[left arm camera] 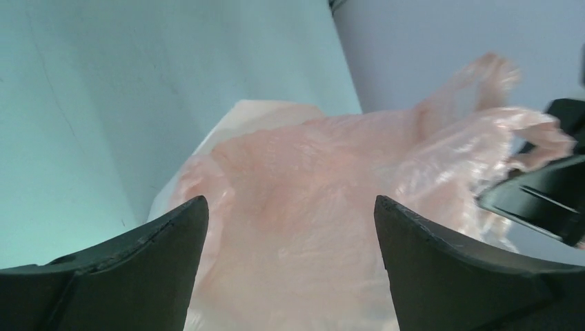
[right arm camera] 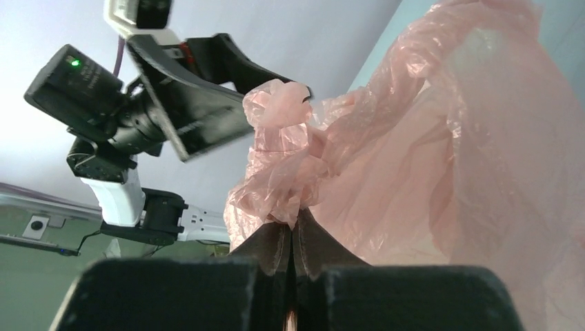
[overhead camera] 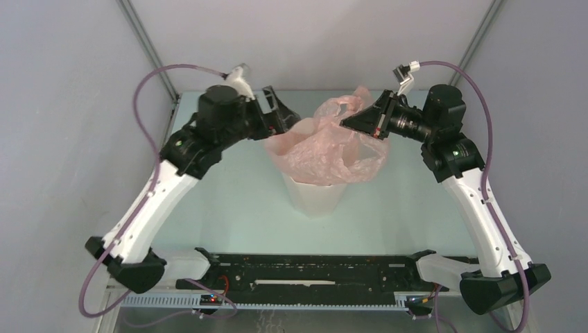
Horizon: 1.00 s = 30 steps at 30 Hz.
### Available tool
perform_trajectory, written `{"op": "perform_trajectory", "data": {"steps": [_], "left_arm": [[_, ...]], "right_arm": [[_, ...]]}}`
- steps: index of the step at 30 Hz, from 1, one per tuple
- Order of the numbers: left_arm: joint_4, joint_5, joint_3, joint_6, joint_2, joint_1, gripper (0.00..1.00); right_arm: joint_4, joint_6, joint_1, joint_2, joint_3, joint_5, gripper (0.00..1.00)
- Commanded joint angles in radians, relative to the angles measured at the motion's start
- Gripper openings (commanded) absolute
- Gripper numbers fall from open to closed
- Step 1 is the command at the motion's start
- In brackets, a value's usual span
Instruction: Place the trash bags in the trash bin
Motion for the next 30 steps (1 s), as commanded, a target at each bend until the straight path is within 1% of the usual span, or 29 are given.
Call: {"op": "perform_trajectory", "data": {"steps": [1, 4, 7, 9, 10, 12, 14, 17, 19, 20, 23, 25, 27, 30], "left_arm": [[-0.047, 0.006, -0.041, 0.047, -0.195, 0.057, 0.95], [-0.117, -0.051, -0.13, 0.069, -0.308, 0.075, 0.96], [-0.122, -0.021, -0.234, 0.037, -0.364, 0.075, 0.94], [-0.065, 0.028, -0.296, 0.004, -0.383, 0.074, 0.92], [-0.027, 0.052, -0.314, -0.011, -0.384, 0.071, 0.89], [0.047, 0.07, -0.325, -0.025, -0.357, 0.049, 0.77], [0.074, 0.035, -0.292, -0.021, -0.297, -0.005, 0.67], [0.128, 0.005, -0.227, -0.005, -0.182, -0.097, 0.55], [0.132, -0.033, -0.2, -0.005, -0.107, -0.131, 0.46], [0.136, -0.04, -0.202, -0.019, -0.075, -0.135, 0.44], [0.224, -0.011, -0.272, -0.018, -0.019, -0.129, 0.45], [0.221, -0.023, -0.31, 0.002, -0.021, -0.127, 0.46], [0.221, -0.023, -0.333, 0.028, -0.073, -0.127, 0.49], [0.164, -0.058, -0.312, 0.083, -0.171, -0.124, 0.6]], "right_arm": [[0.005, -0.017, 0.001, -0.029, 0.027, -0.05, 0.0], [0.009, -0.011, 0.002, -0.026, 0.038, -0.064, 0.0], [0.027, 0.005, 0.006, -0.026, 0.044, -0.081, 0.0], [0.027, 0.01, 0.01, -0.027, 0.052, -0.084, 0.0], [0.022, 0.009, 0.013, -0.028, 0.057, -0.085, 0.0], [0.014, 0.009, 0.021, -0.03, 0.068, -0.082, 0.0], [0.014, 0.01, 0.041, -0.028, 0.077, -0.075, 0.0], [0.025, 0.019, 0.093, -0.007, 0.107, -0.055, 0.0], [0.071, 0.05, 0.139, 0.014, 0.122, -0.04, 0.0], [0.119, 0.083, 0.159, 0.025, 0.119, -0.037, 0.0], [0.349, 0.239, 0.202, 0.064, 0.065, -0.056, 0.0], [0.489, 0.334, 0.219, 0.098, 0.023, -0.066, 0.0], [0.502, 0.337, 0.23, 0.134, 0.017, -0.068, 0.0], [0.421, 0.248, 0.245, 0.159, 0.018, -0.026, 0.0]]}}
